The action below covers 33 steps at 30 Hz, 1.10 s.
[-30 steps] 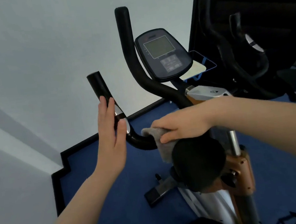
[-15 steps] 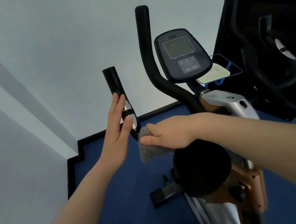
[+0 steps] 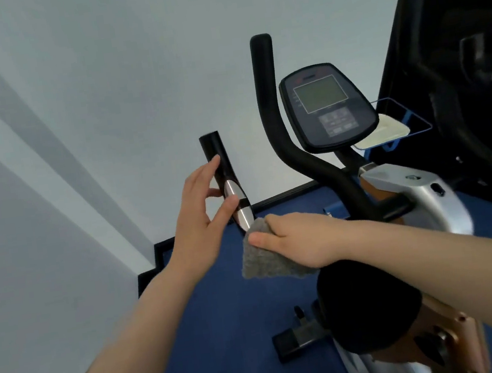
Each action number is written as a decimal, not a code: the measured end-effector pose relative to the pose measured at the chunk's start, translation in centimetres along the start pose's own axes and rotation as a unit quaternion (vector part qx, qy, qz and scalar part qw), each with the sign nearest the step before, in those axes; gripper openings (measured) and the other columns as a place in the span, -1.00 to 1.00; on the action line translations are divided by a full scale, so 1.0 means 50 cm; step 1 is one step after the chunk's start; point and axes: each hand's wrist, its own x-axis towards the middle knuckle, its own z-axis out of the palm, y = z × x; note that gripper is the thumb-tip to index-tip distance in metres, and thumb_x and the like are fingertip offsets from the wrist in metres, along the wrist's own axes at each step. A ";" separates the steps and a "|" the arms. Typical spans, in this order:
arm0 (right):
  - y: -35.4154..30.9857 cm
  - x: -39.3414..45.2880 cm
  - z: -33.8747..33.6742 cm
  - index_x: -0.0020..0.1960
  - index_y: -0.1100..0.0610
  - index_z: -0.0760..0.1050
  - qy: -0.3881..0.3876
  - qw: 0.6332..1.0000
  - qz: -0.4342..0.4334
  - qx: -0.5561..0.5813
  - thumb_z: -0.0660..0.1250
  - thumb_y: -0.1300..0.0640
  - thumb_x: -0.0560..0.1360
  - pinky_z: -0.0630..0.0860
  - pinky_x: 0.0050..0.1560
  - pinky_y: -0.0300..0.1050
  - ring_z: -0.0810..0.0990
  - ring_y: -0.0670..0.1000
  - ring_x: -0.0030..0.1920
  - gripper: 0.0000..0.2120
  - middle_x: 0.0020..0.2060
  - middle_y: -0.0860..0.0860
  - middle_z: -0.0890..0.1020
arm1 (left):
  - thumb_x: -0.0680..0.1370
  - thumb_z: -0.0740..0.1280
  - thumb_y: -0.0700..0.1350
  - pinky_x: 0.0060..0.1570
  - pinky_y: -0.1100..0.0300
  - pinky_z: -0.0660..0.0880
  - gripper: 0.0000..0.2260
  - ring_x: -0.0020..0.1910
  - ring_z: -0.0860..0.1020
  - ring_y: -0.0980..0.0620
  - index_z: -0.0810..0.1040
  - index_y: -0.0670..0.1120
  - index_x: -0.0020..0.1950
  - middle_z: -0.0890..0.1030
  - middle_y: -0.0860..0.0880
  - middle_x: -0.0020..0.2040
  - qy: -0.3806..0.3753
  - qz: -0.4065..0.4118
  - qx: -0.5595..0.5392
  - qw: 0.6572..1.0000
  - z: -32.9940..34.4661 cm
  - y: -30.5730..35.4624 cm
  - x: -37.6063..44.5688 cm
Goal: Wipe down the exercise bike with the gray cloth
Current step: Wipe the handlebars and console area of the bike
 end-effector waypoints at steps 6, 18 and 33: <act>-0.063 0.050 -0.010 0.47 0.05 0.25 0.074 0.994 0.019 0.080 -0.07 -0.12 0.68 0.44 0.20 0.08 0.47 0.19 0.22 -0.55 0.31 0.16 0.42 | 0.65 0.25 -0.11 0.26 0.35 0.35 -0.61 0.23 0.45 0.23 0.36 0.01 0.49 0.38 0.12 0.31 0.028 0.041 0.060 0.997 -0.043 -0.004 0.090; -0.100 0.154 -0.041 0.13 0.12 0.31 0.270 0.904 0.003 0.330 0.08 -0.11 0.65 0.49 -0.02 -0.03 0.58 0.06 -0.04 -0.71 -0.05 0.05 0.60 | 0.67 0.16 -0.11 0.16 0.50 0.32 -0.73 0.21 0.47 0.30 0.50 0.09 0.32 0.53 0.22 0.19 -0.035 0.082 0.020 0.996 -0.087 -0.021 0.137; -0.089 0.185 -0.088 0.36 0.11 0.26 0.260 0.894 -0.089 0.353 0.03 -0.03 0.67 0.46 -0.02 -0.43 0.55 -0.08 0.07 -0.67 0.10 0.00 0.55 | 0.66 0.14 -0.11 0.22 0.32 0.39 -0.73 0.22 0.50 0.18 0.52 -0.02 0.31 0.57 0.09 0.20 -0.075 0.085 -0.041 0.993 -0.096 -0.034 0.152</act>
